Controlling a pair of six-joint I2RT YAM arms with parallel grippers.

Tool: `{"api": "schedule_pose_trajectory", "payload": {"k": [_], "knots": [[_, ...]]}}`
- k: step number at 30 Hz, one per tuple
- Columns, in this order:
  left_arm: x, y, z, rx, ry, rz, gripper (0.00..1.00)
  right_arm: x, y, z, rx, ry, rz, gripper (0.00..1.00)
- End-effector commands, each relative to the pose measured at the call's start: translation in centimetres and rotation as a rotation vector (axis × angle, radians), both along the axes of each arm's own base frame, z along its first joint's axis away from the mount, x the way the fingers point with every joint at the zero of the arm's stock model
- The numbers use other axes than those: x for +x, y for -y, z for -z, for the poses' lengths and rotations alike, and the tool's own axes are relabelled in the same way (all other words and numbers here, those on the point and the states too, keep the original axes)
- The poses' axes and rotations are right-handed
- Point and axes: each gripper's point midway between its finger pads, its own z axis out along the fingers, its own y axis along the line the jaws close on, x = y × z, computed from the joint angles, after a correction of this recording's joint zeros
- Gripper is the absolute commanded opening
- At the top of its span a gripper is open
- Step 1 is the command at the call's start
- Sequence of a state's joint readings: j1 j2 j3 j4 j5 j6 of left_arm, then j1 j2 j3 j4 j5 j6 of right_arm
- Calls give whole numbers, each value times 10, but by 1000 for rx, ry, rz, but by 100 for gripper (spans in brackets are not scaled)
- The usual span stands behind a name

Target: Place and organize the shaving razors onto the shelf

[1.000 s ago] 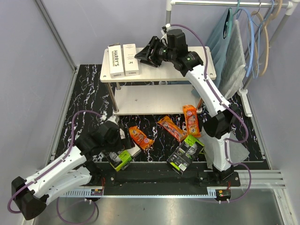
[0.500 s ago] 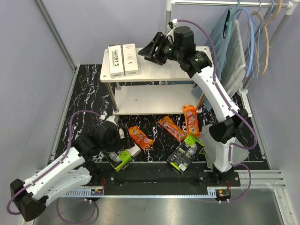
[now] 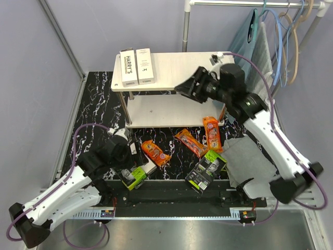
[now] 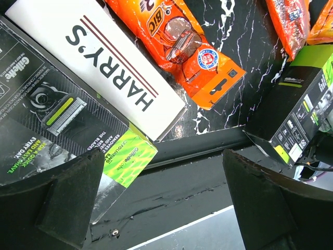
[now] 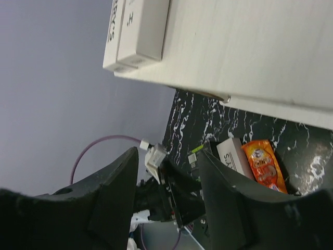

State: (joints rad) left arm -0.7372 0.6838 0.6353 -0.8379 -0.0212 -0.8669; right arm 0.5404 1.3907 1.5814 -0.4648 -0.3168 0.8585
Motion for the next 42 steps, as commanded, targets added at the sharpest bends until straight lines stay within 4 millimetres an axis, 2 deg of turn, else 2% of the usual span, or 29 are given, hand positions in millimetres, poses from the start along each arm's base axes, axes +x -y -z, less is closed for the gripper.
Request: {"api": "schedule_pose_trajectory", "payload": {"k": [1, 2, 3, 5, 6, 7, 8, 10, 11, 16, 20, 24, 30, 34, 37, 42], "knots": [[3, 7, -17, -52, 25, 1, 99, -33, 22, 9, 11, 34, 35, 59], [3, 7, -16, -47, 23, 1, 99, -46, 30, 4, 18, 55, 43, 59], [3, 8, -17, -48, 21, 0, 99, -53, 32, 21, -7, 24, 40, 60], [5, 8, -16, -37, 12, -5, 99, -71, 35, 33, -36, 17, 30, 63], [6, 8, -15, -31, 9, -7, 99, -78, 34, 54, -68, -13, 23, 64], [7, 9, -14, -23, 2, -10, 99, -87, 30, 66, -93, -27, 9, 64], [8, 10, -15, -23, 5, -11, 99, -95, 29, 88, -120, -65, -2, 65], [10, 11, -14, -12, -7, -12, 99, -112, 21, 108, -142, -94, -31, 65], [11, 12, -18, -19, -3, -12, 99, -117, 18, 126, -152, -128, -33, 65], [17, 15, -22, -19, 2, -26, 99, -131, 1, 162, -220, -174, -57, 66], [22, 20, -23, -21, -10, -43, 99, -138, -12, 172, -261, -183, -82, 66], [30, 23, -12, 14, -47, -83, 99, -140, -18, 177, -266, -191, -97, 66], [44, 23, 5, 76, -101, -169, 99, -139, -14, 181, -265, -189, -67, 66], [60, 36, -3, 30, -70, -189, 99, -142, -11, 185, -260, -199, -60, 66], [65, 40, 1, 51, -79, -182, 99, -145, -8, 189, -262, -206, -61, 66], [61, 37, 26, 94, -137, -188, 99, -148, -1, 191, -253, -208, -51, 66]]}}
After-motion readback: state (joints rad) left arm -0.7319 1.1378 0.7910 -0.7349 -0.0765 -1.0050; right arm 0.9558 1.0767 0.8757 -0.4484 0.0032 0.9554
